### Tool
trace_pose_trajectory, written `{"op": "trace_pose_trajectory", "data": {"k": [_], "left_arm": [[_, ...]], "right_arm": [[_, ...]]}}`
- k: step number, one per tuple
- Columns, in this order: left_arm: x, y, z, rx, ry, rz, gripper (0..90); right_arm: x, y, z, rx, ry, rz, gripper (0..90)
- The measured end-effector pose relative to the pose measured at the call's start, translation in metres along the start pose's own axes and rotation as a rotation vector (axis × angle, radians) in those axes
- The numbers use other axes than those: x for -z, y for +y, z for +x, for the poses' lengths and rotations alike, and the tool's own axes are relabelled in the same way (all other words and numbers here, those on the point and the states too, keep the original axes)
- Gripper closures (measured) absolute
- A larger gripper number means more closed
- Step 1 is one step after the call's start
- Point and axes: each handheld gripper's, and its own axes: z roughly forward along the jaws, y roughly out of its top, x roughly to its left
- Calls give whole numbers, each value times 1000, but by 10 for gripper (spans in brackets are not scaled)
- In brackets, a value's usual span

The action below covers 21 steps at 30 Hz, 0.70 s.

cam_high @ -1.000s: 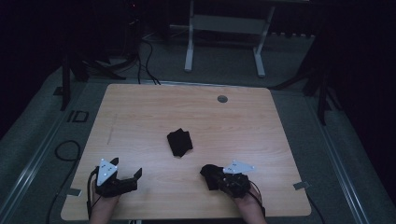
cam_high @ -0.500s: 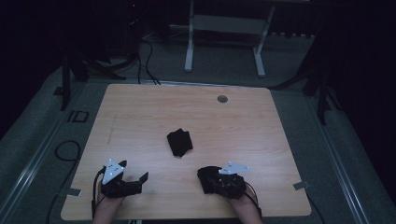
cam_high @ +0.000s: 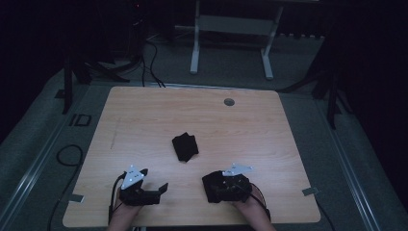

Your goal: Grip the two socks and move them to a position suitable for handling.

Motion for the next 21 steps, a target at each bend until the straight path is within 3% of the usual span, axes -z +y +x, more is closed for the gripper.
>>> {"op": "trace_pose_trajectory", "data": {"k": [2,4,7,12,15,21], "left_arm": [[-4,1,-4,-11,-26,16,57],[-9,2,-8,-14,-55,33,60],[-16,3,-12,-13,-89,57,157],[-27,9,-19,1,-168,73,166],[-31,18,-23,12,-226,55,228],[-40,41,-37,-21,-340,29,307]], "right_arm": [[-1,-3,1,29,-20,-8,491],[0,-2,0,43,-13,-7,668],[0,-2,-3,47,-4,-17,754],[14,6,0,63,12,-65,775],[31,16,0,54,34,-122,775],[61,31,7,89,78,-205,774]]}}
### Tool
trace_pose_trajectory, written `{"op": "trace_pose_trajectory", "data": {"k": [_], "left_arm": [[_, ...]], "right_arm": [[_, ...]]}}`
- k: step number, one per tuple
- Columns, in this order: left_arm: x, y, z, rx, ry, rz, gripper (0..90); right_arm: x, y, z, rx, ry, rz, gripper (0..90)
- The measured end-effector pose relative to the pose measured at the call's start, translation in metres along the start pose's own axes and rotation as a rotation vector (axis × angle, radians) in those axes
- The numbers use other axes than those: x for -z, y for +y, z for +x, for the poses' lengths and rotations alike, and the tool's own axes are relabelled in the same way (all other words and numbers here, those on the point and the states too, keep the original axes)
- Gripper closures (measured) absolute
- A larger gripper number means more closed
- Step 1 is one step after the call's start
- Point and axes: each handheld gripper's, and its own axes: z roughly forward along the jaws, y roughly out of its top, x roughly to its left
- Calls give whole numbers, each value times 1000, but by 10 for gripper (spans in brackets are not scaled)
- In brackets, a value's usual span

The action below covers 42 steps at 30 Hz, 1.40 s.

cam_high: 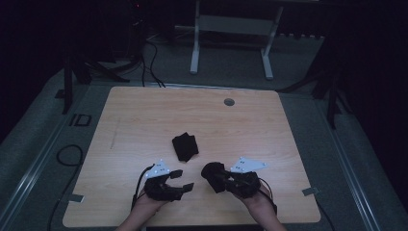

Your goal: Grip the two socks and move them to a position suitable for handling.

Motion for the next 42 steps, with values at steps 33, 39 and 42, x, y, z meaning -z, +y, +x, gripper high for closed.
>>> {"op": "trace_pose_trajectory", "data": {"k": [33,39,42], "left_arm": [[-1,34,-17,-116,-65,32,856],[11,41,-26,-189,-43,47,862],[16,40,-21,-170,-28,59,862]], "right_arm": [[32,6,-2,-3,-13,-98,788],[49,7,-8,-4,-22,-119,789],[58,6,-13,-9,-72,-135,790]]}}
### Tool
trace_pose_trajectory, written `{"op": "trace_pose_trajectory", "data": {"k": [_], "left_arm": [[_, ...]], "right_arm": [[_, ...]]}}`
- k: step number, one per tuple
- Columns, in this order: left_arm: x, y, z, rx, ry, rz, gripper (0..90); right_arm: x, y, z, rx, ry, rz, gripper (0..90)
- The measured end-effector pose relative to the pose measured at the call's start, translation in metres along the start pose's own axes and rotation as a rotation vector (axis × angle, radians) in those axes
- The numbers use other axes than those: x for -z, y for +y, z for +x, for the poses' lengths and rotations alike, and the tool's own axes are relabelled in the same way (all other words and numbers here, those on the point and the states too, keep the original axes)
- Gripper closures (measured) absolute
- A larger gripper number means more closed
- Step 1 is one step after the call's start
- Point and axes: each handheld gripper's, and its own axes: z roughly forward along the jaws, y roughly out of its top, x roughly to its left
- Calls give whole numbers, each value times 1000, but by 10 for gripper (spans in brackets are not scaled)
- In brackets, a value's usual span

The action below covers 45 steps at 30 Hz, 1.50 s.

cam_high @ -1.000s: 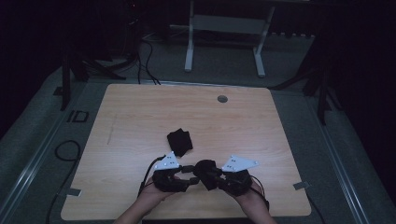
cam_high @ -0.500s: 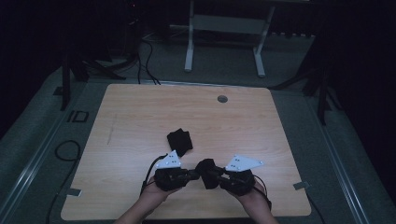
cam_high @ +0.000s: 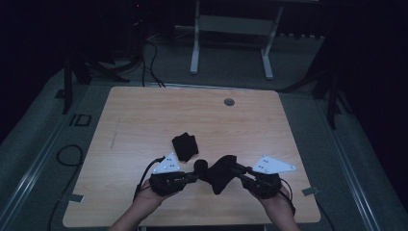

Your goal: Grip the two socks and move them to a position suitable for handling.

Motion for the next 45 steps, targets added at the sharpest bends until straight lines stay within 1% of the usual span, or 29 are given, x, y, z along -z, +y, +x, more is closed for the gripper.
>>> {"op": "trace_pose_trajectory", "data": {"k": [1,3,5,8,9,10,11,12,13,14,15,16,17,18,20,23,24,27,28,31,33,34,35,36,37,39,42,44,45], "left_arm": [[2,-1,2,9,-5,8,863],[6,-2,3,19,-9,17,864],[12,-3,3,19,-13,29,863],[16,-3,3,13,-19,44,863],[19,-4,5,26,-29,56,863],[20,-6,5,24,-27,67,863],[19,-8,6,35,-21,75,862],[18,-12,7,51,-33,89,862],[16,-16,9,59,-30,101,862],[13,-21,10,69,-22,112,862],[13,-21,10,69,-22,112,862],[6,-31,13,109,-36,134,862],[6,-31,13,109,-36,134,861],[-3,-39,14,113,-34,171,861],[-11,-47,15,130,-35,201,861],[-19,-55,19,153,-41,232,860],[-21,-57,20,155,-42,237,859],[-24,-59,21,162,-49,251,854],[-24,-59,21,160,-45,252,854],[-23,-61,23,166,-39,251,842],[-22,-62,24,174,-32,249,828],[-21,-63,25,175,-27,249,794],[-20,-63,25,169,-14,253,788],[-20,-63,25,169,-14,253,775],[-17,-63,26,169,-5,240,690],[-13,-62,25,167,-3,228,617],[-6,-61,24,151,43,220,456],[-2,-62,26,148,59,213,394],[-2,-62,26,148,59,213,386]], "right_arm": [[4,0,-4,-18,-13,-9,790],[12,-2,-12,-37,-37,-16,790],[21,-4,-20,-59,-56,-24,790],[31,-10,-28,-85,-81,-25,790],[33,-12,-31,-91,-86,-17,789],[34,-16,-33,-104,-92,-13,789],[34,-20,-35,-118,-95,-5,789],[33,-26,-37,-130,-96,12,789],[31,-32,-39,-141,-98,27,788],[29,-38,-41,-156,-91,43,788],[29,-38,-41,-156,-91,43,788],[21,-54,-43,-183,-81,86,786],[18,-59,-44,-193,-76,100,786],[15,-66,-45,-204,-72,116,784],[7,-78,-47,-225,-68,151,782],[-3,-92,-51,-239,-68,199,762],[-6,-96,-52,-247,-65,213,758],[-12,-103,-55,-250,-61,247,741],[-13,-104,-55,-247,-61,256,729],[-16,-106,-57,-245,-61,275,659],[-18,-108,-57,-241,-70,297,601],[-18,-109,-58,-238,-80,302,589],[-17,-109,-59,-237,-87,305,559],[-17,-110,-60,-242,-90,310,539],[-16,-110,-61,-245,-97,309,523],[-13,-110,-64,-254,-106,305,484],[-10,-110,-69,-261,-121,317,449],[-8,-109,-71,-262,-127,311,443],[-8,-109,-71,-262,-127,311,443]]}}
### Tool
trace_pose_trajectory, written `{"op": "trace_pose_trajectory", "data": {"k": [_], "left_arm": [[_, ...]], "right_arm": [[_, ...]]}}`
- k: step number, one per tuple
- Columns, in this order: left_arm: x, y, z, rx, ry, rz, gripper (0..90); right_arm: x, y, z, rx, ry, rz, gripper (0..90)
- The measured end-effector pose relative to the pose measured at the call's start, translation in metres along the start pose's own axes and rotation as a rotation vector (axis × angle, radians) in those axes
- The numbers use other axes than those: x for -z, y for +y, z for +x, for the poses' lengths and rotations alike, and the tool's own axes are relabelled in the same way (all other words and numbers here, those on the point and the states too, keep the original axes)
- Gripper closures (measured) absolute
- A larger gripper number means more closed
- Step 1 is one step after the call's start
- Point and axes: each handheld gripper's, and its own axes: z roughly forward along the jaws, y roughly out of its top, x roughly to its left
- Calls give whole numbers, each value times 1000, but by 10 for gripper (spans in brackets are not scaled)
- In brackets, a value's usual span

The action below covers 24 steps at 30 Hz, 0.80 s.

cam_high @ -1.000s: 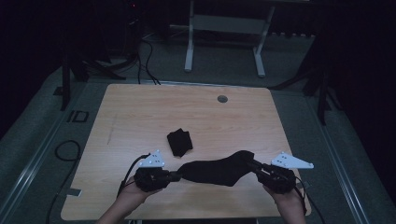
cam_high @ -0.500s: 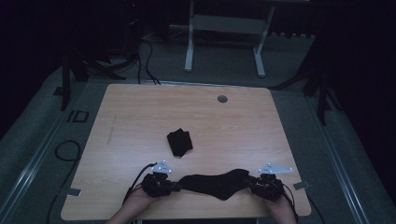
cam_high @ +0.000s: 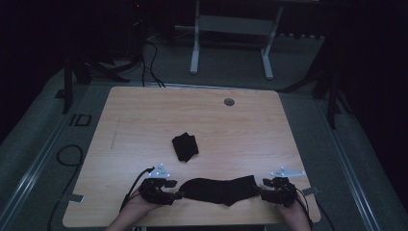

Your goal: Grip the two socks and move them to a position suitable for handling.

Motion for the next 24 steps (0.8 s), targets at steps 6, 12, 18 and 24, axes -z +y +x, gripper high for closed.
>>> {"op": "trace_pose_trajectory", "data": {"k": [6,12,18,24], "left_arm": [[13,-4,12,-3,56,-46,378],[16,-7,18,-43,89,-96,378],[14,-13,25,-10,95,-100,367],[13,-18,29,13,100,-117,365]], "right_arm": [[6,19,0,23,4,-35,406],[-1,52,18,99,31,-73,399],[-23,88,44,188,78,-88,399],[-52,120,70,241,143,-83,399]]}}
